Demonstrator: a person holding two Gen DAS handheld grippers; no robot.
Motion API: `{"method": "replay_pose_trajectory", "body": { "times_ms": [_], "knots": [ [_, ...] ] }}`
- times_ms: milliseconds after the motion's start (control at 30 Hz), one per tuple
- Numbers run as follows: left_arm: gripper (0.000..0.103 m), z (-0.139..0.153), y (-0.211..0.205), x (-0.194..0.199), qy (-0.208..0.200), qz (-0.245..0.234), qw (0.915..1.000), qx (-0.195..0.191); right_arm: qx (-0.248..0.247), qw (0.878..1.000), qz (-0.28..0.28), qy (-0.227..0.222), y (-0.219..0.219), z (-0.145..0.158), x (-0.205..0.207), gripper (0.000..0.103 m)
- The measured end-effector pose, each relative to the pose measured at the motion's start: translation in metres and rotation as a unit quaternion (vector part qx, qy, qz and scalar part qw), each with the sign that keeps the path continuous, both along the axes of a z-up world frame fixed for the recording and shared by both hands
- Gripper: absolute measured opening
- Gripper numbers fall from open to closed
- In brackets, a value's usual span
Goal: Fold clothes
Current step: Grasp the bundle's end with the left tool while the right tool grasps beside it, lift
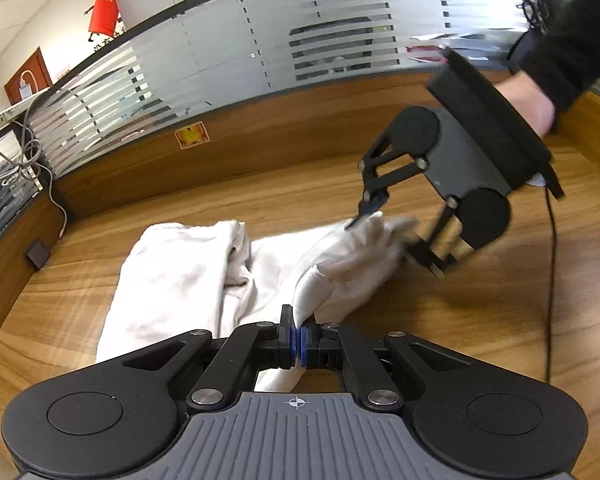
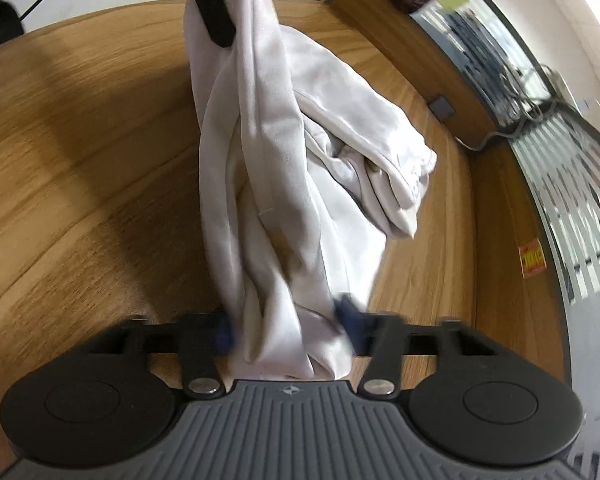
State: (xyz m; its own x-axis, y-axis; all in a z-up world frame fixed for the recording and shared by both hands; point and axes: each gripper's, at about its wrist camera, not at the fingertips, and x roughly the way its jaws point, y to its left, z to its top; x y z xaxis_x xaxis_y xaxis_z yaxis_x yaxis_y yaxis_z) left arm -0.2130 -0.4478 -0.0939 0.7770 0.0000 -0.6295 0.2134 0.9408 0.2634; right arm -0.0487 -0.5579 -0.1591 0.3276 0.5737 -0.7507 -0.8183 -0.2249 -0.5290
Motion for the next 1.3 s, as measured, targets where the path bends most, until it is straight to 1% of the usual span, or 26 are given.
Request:
{"method": "replay_pose_trajectory", "body": {
  "times_ms": [33, 167, 267, 333, 533, 600, 700, 800, 900, 967, 1100, 1200, 1267, 1300],
  "knots": [
    [0.004, 0.0, -0.001, -0.006, 0.001, -0.003, 1.0, 0.0, -0.004, 1.0, 0.002, 0.0, 0.002, 0.003, -0.001, 0.013],
    [0.004, 0.001, 0.002, -0.022, 0.0, -0.007, 0.9999, -0.009, -0.006, 1.0, -0.007, 0.018, 0.006, 0.026, -0.011, 0.011],
    [0.004, 0.006, 0.009, -0.034, -0.001, -0.002, 0.9998, -0.021, -0.014, 1.0, -0.005, 0.008, 0.01, 0.044, -0.027, 0.01],
    [0.004, 0.013, 0.018, -0.043, 0.0, 0.004, 0.9992, -0.039, -0.021, 1.0, -0.007, 0.004, 0.015, 0.057, -0.038, 0.01],
    [0.005, 0.03, 0.045, -0.061, -0.011, 0.014, 0.9977, -0.066, -0.053, 0.998, 0.001, -0.035, 0.042, 0.093, -0.068, 0.01],
    [0.005, 0.035, 0.059, -0.06, -0.015, 0.026, 0.9958, -0.086, -0.061, 0.997, -0.001, -0.051, 0.057, 0.104, -0.071, 0.01],
    [0.005, 0.043, 0.083, -0.056, -0.018, 0.053, 0.991, -0.122, -0.076, 0.994, -0.001, -0.081, 0.085, 0.116, -0.07, 0.01],
    [0.005, 0.047, 0.113, -0.044, -0.013, 0.079, 0.9845, -0.156, -0.101, 0.991, 0.003, -0.092, 0.113, 0.117, -0.06, 0.01],
    [0.005, 0.044, 0.151, -0.027, 0.008, 0.107, 0.9741, -0.199, -0.136, 0.986, 0.013, -0.09, 0.143, 0.112, -0.046, 0.01],
    [0.006, 0.038, 0.174, -0.014, 0.025, 0.121, 0.9697, -0.211, -0.158, 0.983, 0.024, -0.089, 0.165, 0.108, -0.038, 0.01],
    [0.006, 0.024, 0.204, 0.001, 0.049, 0.101, 0.9757, -0.188, -0.203, 0.975, 0.043, -0.076, 0.209, 0.092, -0.019, 0.011],
    [0.006, 0.013, 0.224, 0.011, 0.075, 0.093, 0.9721, -0.202, -0.237, 0.969, 0.045, -0.058, 0.241, 0.08, -0.004, 0.012],
    [0.007, 0.005, 0.236, 0.016, 0.092, 0.085, 0.9692, -0.212, -0.249, 0.966, 0.041, -0.051, 0.255, 0.072, 0.005, 0.018],
    [0.008, 0.001, 0.242, 0.018, 0.099, 0.082, 0.9678, -0.216, -0.251, 0.966, 0.038, -0.052, 0.26, 0.068, 0.009, 0.023]
  ]
}}
